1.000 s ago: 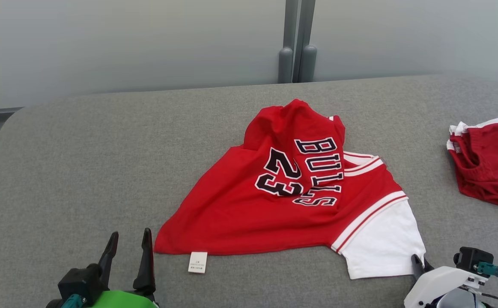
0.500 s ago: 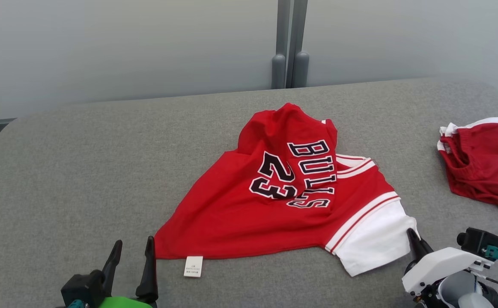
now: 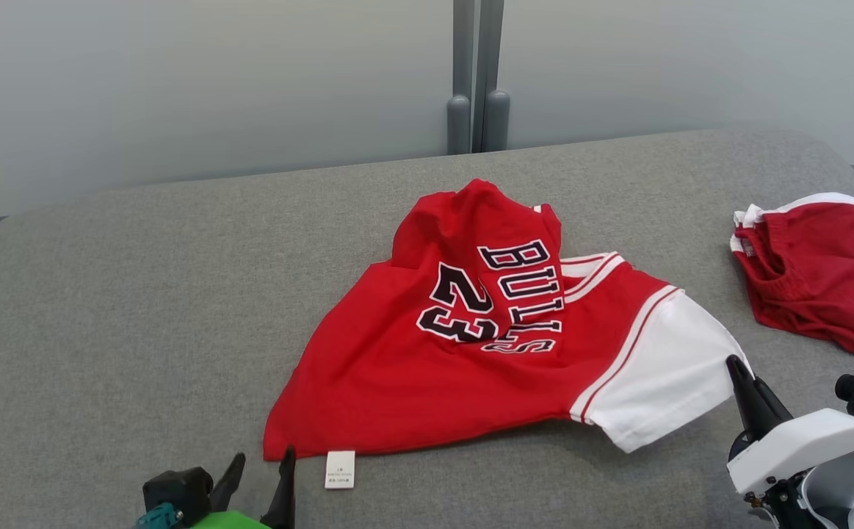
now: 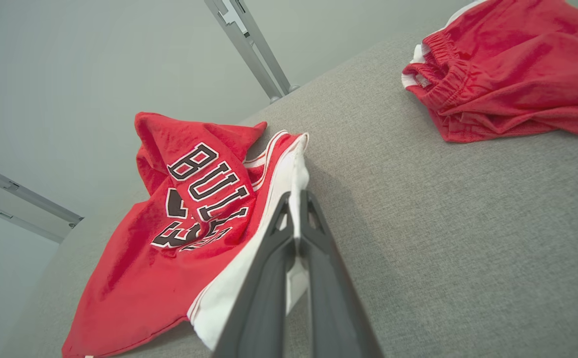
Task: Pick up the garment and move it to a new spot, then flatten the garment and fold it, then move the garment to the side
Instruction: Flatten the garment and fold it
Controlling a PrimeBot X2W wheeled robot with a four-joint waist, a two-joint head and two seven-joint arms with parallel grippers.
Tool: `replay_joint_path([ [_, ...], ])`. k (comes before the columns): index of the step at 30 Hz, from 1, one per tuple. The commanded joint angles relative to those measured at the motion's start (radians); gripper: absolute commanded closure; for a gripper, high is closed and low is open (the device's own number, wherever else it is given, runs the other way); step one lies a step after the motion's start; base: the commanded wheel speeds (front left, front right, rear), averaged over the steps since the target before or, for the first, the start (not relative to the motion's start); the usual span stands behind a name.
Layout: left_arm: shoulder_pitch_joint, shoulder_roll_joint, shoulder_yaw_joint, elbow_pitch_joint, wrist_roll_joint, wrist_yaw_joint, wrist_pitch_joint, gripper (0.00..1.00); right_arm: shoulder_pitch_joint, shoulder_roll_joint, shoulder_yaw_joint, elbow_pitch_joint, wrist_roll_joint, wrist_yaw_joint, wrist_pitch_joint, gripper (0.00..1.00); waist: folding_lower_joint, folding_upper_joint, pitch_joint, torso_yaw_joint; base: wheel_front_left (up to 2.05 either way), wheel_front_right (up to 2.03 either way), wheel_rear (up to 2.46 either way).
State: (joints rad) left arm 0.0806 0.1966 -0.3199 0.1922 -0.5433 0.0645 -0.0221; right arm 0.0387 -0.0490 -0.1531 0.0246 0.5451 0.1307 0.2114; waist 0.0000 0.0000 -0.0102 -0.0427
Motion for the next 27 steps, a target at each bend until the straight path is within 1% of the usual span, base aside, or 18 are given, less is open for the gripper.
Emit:
replay_joint_path([
  [1,-0.015,-0.002,-0.001,0.009,-0.011,0.011,0.028,0.0,0.016,-0.003,-0.005,-0.018,0.008,0.0,0.006,1.0,0.0,0.0,0.002,-0.002,0.0,0.0,0.0],
  [6,-0.039,-0.013,-0.003,0.044,-0.039,0.04,0.115,0.0,0.028,-0.003,0.002,-0.048,0.019,0.0,0.012,1.0,0.0,0.0,0.008,-0.007,0.0,0.0,0.0],
  [11,-0.078,-0.05,0.019,0.092,-0.092,0.067,0.172,0.0,0.026,-0.003,0.007,-0.049,0.022,0.0,0.005,1.0,0.0,0.0,0.017,-0.01,0.0,0.0,0.0],
  [15,-0.104,-0.065,0.033,0.125,-0.121,0.078,0.198,0.0,0.019,-0.003,0.011,-0.046,0.025,0.0,-0.001,1.0,0.0,0.0,0.024,-0.014,0.0,0.0,0.0],
  [22,-0.165,-0.079,0.044,0.204,-0.132,0.104,0.215,0.0,-0.001,-0.003,0.021,-0.041,0.028,0.0,-0.012,1.0,0.0,0.0,0.045,-0.023,0.0,0.0,0.0],
  [27,-0.201,-0.08,0.042,0.258,-0.128,0.107,0.211,0.0,-0.009,-0.003,0.027,-0.035,0.028,0.0,-0.016,1.0,0.0,0.0,0.057,-0.029,0.0,0.0,0.0],
])
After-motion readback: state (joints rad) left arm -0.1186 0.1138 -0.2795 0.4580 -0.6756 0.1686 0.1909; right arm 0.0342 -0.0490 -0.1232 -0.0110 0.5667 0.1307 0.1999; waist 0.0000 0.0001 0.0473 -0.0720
